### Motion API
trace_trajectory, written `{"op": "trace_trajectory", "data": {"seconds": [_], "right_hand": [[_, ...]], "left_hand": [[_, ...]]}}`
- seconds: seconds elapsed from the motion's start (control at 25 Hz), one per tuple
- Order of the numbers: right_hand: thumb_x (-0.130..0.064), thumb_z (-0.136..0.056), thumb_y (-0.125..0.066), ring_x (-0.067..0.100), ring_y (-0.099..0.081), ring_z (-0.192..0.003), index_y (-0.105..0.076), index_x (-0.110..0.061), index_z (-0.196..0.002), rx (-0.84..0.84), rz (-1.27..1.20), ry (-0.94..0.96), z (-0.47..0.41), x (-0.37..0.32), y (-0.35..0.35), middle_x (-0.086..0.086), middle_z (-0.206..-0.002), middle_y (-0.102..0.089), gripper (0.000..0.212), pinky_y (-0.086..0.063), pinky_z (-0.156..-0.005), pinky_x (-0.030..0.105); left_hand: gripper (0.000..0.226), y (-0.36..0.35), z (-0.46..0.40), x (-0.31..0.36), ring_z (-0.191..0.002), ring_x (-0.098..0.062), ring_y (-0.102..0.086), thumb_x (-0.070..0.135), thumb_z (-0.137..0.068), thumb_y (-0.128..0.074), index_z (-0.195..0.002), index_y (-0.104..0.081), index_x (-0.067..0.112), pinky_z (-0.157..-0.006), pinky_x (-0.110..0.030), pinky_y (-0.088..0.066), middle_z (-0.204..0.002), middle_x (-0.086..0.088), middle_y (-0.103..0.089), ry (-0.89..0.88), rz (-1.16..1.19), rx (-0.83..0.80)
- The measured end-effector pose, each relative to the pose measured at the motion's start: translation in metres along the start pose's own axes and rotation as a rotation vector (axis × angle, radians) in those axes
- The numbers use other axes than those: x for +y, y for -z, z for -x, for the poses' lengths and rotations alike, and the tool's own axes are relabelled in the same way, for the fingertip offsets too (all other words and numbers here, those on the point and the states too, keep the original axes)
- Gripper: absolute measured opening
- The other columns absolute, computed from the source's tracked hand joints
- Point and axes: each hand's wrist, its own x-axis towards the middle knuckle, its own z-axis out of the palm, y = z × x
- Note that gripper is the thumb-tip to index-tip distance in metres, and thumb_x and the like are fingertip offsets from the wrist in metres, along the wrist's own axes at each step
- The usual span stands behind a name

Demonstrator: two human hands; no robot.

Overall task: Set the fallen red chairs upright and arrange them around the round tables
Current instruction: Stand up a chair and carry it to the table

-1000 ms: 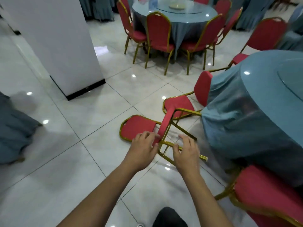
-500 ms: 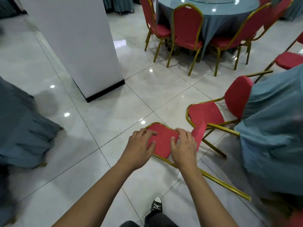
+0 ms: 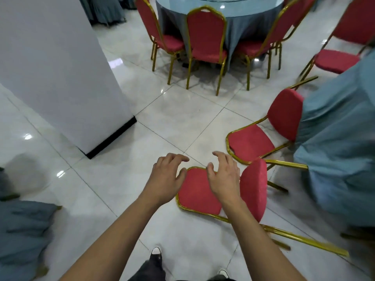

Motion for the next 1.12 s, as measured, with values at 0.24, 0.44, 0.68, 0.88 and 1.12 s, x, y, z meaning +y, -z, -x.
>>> {"op": "trace_trajectory", "data": {"seconds": [0.24,0.44,0.68,0.88,1.12], "right_hand": [[-0.023,-0.096,-0.059,0.026,-0.051,-0.118,-0.057,-0.019,-0.133,0.145,-0.022,-0.282,-0.016,-0.024,-0.042,0.005,-0.130,-0.056,0.038,-0.036,-0.099,0.040],[-0.024,-0.095,-0.059,0.025,-0.051,-0.115,-0.058,-0.020,-0.131,0.319,-0.045,-0.475,-0.057,-0.006,-0.037,0.004,-0.129,-0.057,0.036,-0.038,-0.099,0.042],[-0.029,-0.096,-0.055,0.023,-0.051,-0.115,-0.055,-0.021,-0.130,0.440,-0.063,-0.666,-0.103,0.030,-0.030,0.004,-0.128,-0.056,0.034,-0.041,-0.100,0.045],[-0.027,-0.095,-0.056,0.028,-0.053,-0.116,-0.056,-0.019,-0.128,0.569,-0.038,-0.853,-0.108,0.041,-0.036,0.006,-0.125,-0.057,0.033,-0.043,-0.101,0.050],[-0.022,-0.094,-0.057,0.032,-0.054,-0.116,-0.058,-0.014,-0.130,0.731,0.002,-1.168,-0.121,0.023,-0.078,0.011,-0.126,-0.058,0.036,-0.041,-0.101,0.049]], "left_hand": [[0.031,0.028,-0.093,-0.036,-0.123,-0.020,-0.043,0.026,-0.101,-0.049,-0.131,-0.056,0.030,-0.107,-0.035,-0.033,-0.131,0.007,-0.053,-0.257,-0.071,-0.214],[0.031,0.013,-0.166,-0.018,-0.124,-0.019,-0.043,0.026,-0.101,-0.049,-0.131,-0.055,0.030,-0.108,-0.037,-0.034,-0.132,0.008,-0.052,-0.428,-0.101,-0.365],[0.033,-0.017,-0.244,0.017,-0.128,-0.018,-0.040,0.026,-0.102,-0.047,-0.134,-0.053,0.030,-0.109,-0.037,-0.034,-0.136,0.005,-0.051,-0.585,-0.141,-0.501],[0.033,-0.037,-0.292,0.015,-0.130,-0.018,-0.038,0.026,-0.103,-0.045,-0.135,-0.052,0.029,-0.111,-0.038,-0.032,-0.139,0.005,-0.049,-0.699,-0.176,-0.652],[0.031,-0.069,-0.375,-0.001,-0.125,-0.023,-0.042,0.023,-0.101,-0.049,-0.131,-0.056,0.027,-0.108,-0.042,-0.035,-0.132,0.003,-0.053,-0.914,-0.184,-0.866]]}}
